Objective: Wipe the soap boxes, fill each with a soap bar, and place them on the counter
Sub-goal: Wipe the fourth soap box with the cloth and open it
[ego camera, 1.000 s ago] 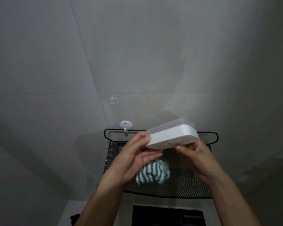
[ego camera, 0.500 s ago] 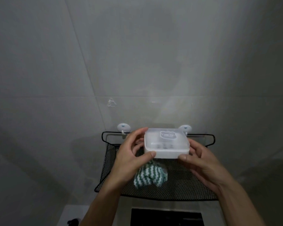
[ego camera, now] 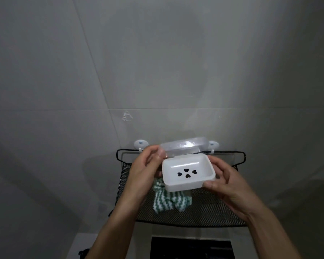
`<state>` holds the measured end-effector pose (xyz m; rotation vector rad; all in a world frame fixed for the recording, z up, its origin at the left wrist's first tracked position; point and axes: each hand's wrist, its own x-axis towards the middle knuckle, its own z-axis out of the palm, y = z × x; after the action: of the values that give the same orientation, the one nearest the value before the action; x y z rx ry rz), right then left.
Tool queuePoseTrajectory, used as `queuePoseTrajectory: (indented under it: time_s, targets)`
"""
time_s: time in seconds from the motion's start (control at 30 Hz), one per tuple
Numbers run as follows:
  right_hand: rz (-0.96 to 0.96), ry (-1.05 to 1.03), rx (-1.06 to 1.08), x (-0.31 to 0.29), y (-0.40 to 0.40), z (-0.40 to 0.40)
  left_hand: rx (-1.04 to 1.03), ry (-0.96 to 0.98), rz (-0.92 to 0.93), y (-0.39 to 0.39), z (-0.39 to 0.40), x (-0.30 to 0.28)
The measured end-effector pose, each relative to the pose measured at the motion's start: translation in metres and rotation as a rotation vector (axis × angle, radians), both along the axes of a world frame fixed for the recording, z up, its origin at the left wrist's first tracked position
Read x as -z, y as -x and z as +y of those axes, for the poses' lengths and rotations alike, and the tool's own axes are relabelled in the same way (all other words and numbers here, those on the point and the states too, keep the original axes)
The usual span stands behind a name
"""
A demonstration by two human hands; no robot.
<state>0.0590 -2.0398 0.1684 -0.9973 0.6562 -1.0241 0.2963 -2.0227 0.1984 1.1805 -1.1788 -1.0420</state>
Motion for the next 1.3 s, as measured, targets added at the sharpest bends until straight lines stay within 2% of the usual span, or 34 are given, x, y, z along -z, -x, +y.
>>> queuePoseTrajectory:
  time_s: [0.2,0.53,0.63,0.77,0.87,0.9,0.93,0.97,1.03,1.1,1.2,1.3]
  targets:
    - [-0.011,0.042,-0.039,0.001,-0.001,0.003,-0.081,-0.083,0.121,0.005,-0.008,-0.007]
    - [-0.043,0.078,0.012,0.001,0.000,0.008,0.012,-0.157,0.109,-0.002,-0.003,0.007]
    - [-0.070,0.013,-0.037,-0.002,0.005,0.009,0.020,-0.146,0.126,-0.003,-0.001,0.006]
    - [-0.042,-0.116,0.018,-0.003,0.009,0.008,0.064,-0.128,0.072,-0.003,-0.002,0.004]
    - [-0.018,-0.139,0.054,-0.002,0.012,0.007,0.062,-0.086,-0.035,-0.001,-0.004,0.007]
    - [-0.028,-0.147,0.076,-0.002,0.014,0.007,0.049,-0.063,-0.121,-0.003,-0.004,0.010]
    - [-0.039,-0.155,0.100,-0.001,0.016,0.006,0.038,-0.029,-0.292,-0.007,-0.005,0.013]
    - [-0.045,-0.160,0.122,0.000,0.019,0.005,0.052,0.010,-0.544,-0.012,-0.006,0.018]
    - [-0.041,-0.167,0.158,0.003,0.024,0.003,0.196,0.058,-1.004,-0.017,-0.005,0.028]
    - [-0.041,-0.173,0.176,0.006,0.027,0.002,0.348,0.040,-1.214,-0.012,-0.003,0.038]
    - [-0.048,-0.177,0.175,0.009,0.027,0.002,0.389,-0.029,-1.207,-0.002,-0.001,0.055]
    - [-0.033,-0.177,0.185,0.011,0.027,0.004,0.246,-0.047,-1.062,-0.003,0.000,0.061]
